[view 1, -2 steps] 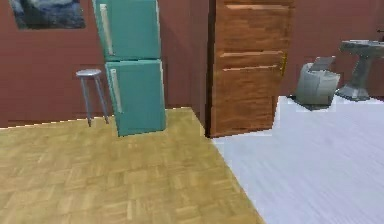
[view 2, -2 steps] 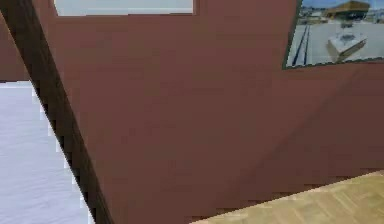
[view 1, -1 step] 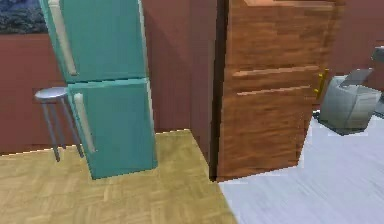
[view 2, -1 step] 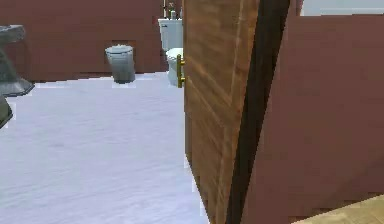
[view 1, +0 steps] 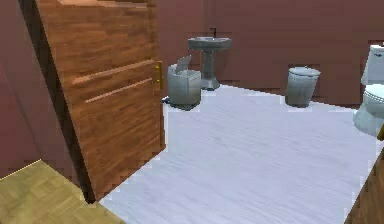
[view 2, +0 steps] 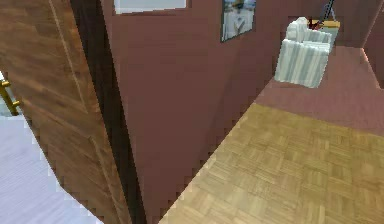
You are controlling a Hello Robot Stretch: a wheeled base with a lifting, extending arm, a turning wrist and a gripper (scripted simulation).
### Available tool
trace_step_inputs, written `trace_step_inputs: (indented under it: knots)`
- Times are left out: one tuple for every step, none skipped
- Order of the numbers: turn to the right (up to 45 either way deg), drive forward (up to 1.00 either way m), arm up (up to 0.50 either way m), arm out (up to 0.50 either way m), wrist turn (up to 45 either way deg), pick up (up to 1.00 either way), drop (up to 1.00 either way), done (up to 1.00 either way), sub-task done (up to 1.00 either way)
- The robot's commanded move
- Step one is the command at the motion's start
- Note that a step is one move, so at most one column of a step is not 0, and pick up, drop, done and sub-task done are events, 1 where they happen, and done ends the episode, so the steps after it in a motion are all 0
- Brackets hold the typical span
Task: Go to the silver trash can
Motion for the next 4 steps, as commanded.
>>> trace_step_inputs:
  knots:
    - [0.0, 0.45, 0.00, 0.00, 0.0, 0.00, 0.00, 0.00, 0.00]
    - [30.0, 0.00, 0.00, 0.00, 0.0, 0.00, 0.00, 0.00, 0.00]
    - [0.0, 1.00, 0.00, 0.00, 0.0, 0.00, 0.00, 0.00, 0.00]
    - [9.0, 0.00, 0.00, 0.00, 0.0, 0.00, 0.00, 0.00, 0.00]
